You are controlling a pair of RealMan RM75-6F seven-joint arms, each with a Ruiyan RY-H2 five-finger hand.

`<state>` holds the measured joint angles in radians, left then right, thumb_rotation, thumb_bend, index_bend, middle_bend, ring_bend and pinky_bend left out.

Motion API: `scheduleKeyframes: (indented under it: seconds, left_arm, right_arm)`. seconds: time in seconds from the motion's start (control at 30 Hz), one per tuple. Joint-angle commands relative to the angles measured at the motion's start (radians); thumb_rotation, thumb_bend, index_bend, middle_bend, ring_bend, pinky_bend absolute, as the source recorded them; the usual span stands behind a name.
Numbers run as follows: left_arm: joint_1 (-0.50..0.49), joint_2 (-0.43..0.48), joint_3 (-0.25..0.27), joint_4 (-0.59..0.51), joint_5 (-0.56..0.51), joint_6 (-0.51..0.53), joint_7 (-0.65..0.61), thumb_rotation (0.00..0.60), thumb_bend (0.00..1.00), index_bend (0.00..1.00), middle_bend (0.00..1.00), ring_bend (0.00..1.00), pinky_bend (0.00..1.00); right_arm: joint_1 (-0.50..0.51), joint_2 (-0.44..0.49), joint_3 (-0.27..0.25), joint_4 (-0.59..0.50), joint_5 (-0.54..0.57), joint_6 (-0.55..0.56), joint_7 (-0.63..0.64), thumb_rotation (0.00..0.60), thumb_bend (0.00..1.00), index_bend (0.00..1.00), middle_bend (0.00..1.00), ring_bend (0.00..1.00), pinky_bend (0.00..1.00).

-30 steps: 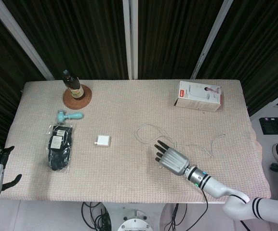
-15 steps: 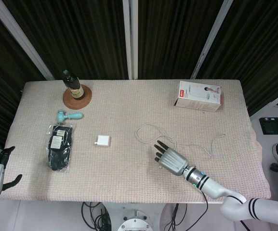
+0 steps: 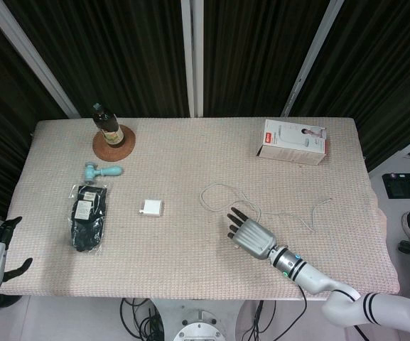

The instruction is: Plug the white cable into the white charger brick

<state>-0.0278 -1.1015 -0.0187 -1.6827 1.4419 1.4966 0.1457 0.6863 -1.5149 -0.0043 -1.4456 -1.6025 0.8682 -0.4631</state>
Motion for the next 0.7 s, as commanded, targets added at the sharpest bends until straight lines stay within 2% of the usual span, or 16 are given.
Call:
scheduleKeyframes:
  seconds: [0.03,0.43,0.7]
  left_arm:
    - [0.0,0.0,0.0,0.002,0.0,-0.001,-0.003,0.6,0.17,0.13,0.15,0.03,0.0]
    - [-0.007,0.004,0.0,0.009,0.006,-0.012,-0.006,0.6,0.17,0.13,0.15,0.03,0.0]
    - [-0.053,0.03,-0.015,-0.018,0.04,-0.045,0.039,0.6,0.17,0.13,0.15,0.03,0.0]
  right_arm:
    - [0.001,-0.003,-0.001,0.001,0.004,0.001,-0.001,0.6,0.32,0.48,0.35,0.1,0.01]
    - [-0.005,-0.015,-0.004,0.002,0.016,0.032,-0.006,0.6,0.33,0.55,0.4,0.14,0.01]
    - [-0.031,0.012,0.017,-0.03,0.022,0.113,0.039,0.6,0.33,0.57,0.44,0.17,0.02]
